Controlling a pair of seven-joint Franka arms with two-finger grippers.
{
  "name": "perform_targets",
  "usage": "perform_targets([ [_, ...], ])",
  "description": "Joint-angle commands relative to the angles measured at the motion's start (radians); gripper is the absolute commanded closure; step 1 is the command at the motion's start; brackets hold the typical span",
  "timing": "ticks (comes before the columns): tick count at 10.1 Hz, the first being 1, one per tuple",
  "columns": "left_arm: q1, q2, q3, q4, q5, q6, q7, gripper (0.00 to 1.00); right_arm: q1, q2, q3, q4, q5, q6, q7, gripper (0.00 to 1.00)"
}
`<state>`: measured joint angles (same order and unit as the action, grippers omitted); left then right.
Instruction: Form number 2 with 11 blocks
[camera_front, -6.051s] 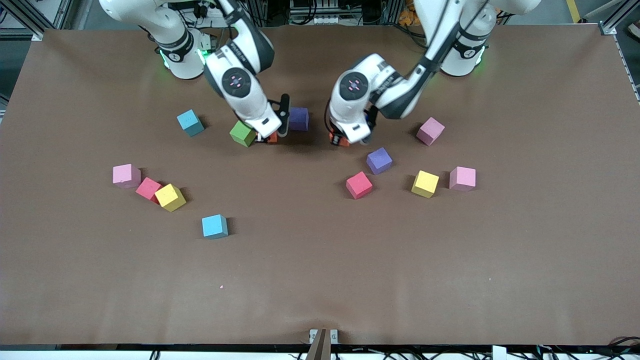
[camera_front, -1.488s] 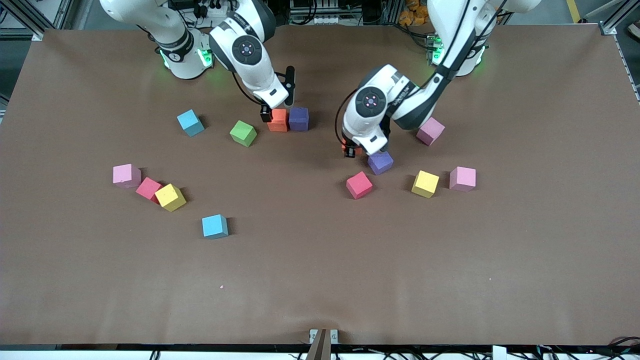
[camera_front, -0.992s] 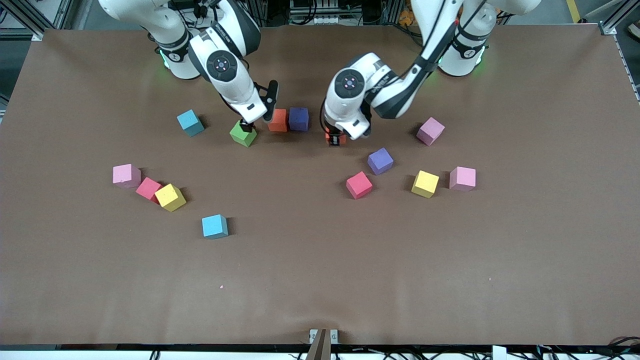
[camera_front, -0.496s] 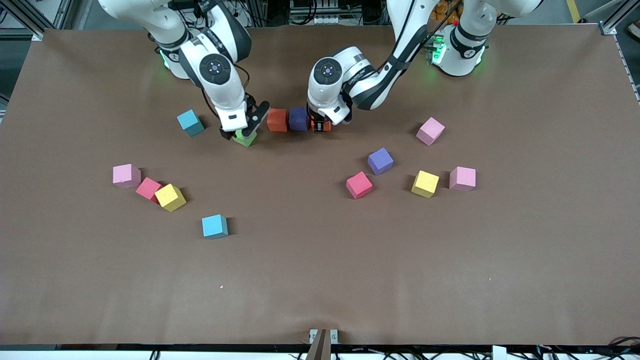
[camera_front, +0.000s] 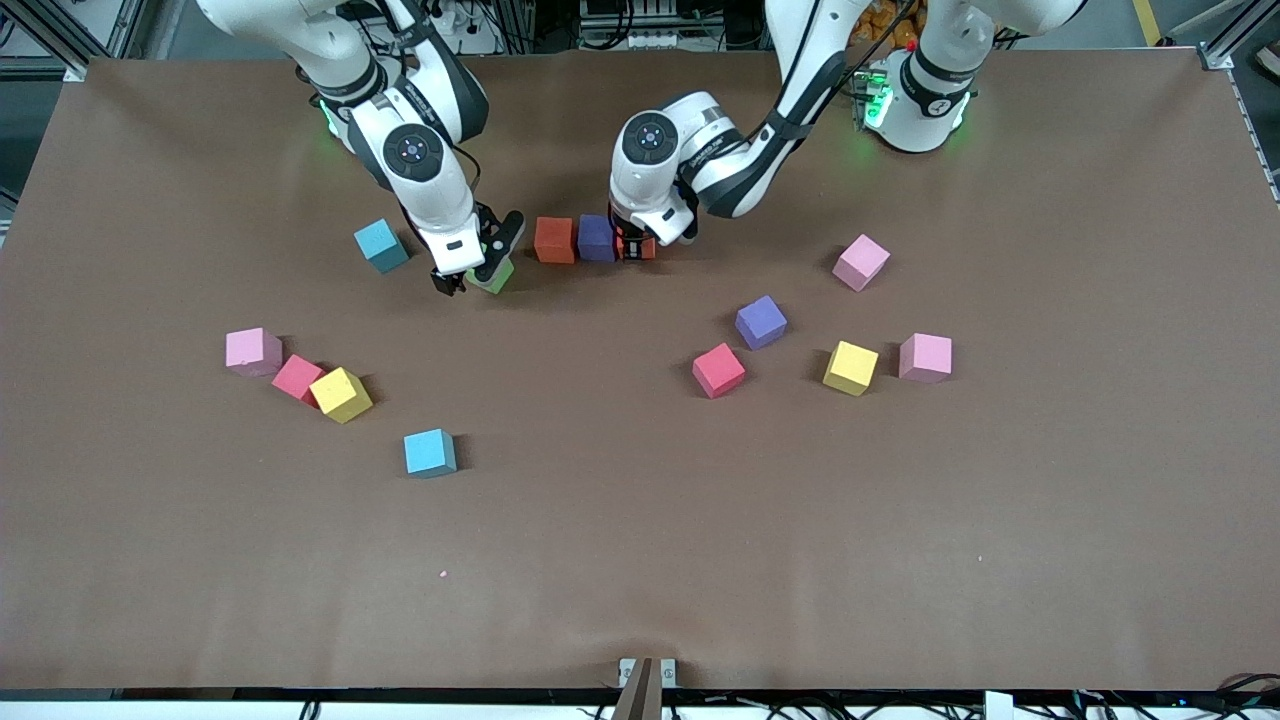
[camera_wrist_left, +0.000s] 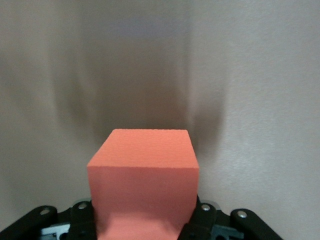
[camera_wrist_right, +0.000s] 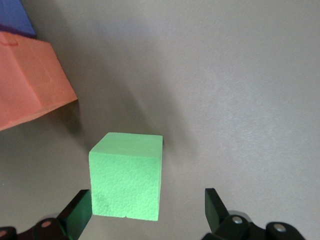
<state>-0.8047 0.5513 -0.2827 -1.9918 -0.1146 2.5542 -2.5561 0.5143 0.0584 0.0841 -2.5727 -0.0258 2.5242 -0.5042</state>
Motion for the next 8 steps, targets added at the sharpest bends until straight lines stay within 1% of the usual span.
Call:
perform_targets([
  [1,-0.016,0.013,0.008,0.013,-0.01,0.026,-0.019,0.63,-0.016,-0.011,0.016,-0.059,-0.016,0.076,-0.01,0.0],
  [3,-0.014,0.033,0.013,0.045,-0.01,0.026,-0.019,0.63,-0.013,-0.005,0.017,-0.076,-0.016,0.119,-0.01,0.0],
  [5,-0.016,0.05,0.017,0.061,-0.01,0.026,-0.019,0.63,-0.01,0.04,0.017,-0.095,-0.016,0.203,-0.025,0.0],
  [8,-0.022,0.067,0.017,0.071,-0.008,0.026,-0.019,0.63,-0.01,0.044,0.017,-0.095,-0.016,0.203,-0.042,0.0],
])
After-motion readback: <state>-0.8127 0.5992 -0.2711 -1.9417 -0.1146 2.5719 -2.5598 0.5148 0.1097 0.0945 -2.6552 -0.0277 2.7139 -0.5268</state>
